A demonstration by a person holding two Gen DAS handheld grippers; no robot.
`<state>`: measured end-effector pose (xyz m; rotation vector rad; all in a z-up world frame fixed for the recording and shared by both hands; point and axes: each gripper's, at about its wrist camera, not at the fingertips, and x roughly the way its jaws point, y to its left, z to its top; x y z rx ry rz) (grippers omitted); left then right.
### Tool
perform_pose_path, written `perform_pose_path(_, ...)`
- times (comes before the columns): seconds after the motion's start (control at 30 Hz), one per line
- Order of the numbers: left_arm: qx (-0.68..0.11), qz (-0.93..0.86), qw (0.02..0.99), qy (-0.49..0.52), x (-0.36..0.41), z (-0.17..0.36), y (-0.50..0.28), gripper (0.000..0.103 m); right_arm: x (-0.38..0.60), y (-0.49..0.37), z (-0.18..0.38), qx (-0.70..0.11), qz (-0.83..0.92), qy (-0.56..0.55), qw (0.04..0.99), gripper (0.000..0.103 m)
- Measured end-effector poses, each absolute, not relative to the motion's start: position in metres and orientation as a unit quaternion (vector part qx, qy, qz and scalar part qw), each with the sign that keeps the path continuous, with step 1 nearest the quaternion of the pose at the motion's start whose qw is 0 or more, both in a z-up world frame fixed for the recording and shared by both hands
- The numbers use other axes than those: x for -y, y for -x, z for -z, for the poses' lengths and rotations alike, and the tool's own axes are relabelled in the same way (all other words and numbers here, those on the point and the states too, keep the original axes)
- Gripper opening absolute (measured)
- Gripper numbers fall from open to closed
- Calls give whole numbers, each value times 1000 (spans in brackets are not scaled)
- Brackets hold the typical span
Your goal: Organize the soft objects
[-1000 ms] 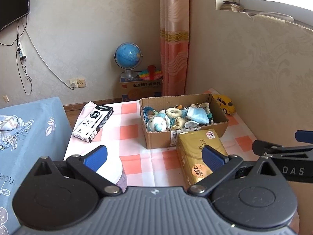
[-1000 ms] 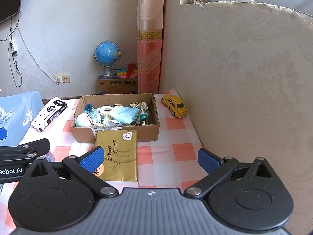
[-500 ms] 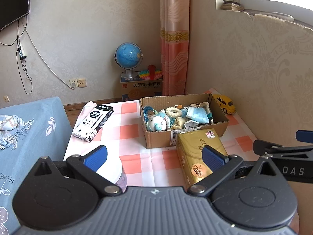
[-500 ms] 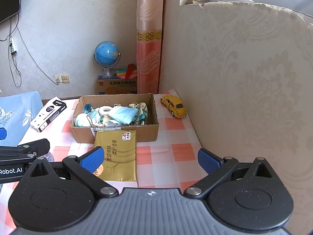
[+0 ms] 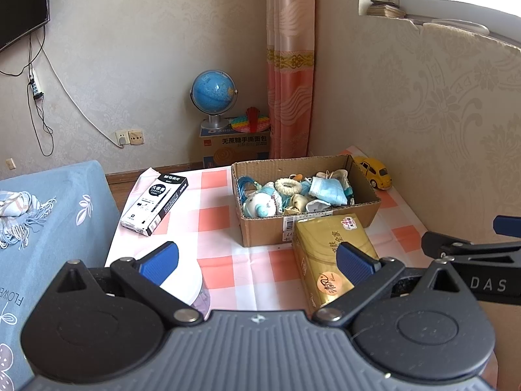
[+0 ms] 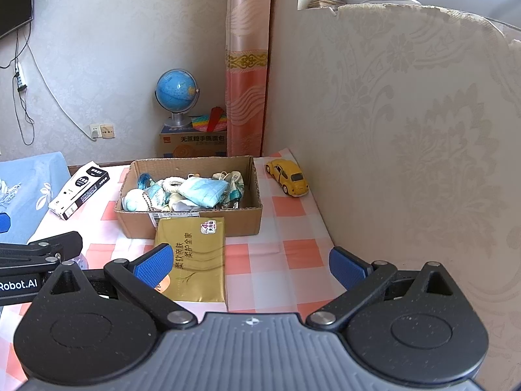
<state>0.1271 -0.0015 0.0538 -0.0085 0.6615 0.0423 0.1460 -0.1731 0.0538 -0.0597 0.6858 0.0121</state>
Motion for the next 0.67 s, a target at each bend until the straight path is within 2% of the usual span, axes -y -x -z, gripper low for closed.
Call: perform_pose_path(0.67,-326,-23,945,3,5,-55,-128,102,175,-146,-54,-335,-5,27,942,103)
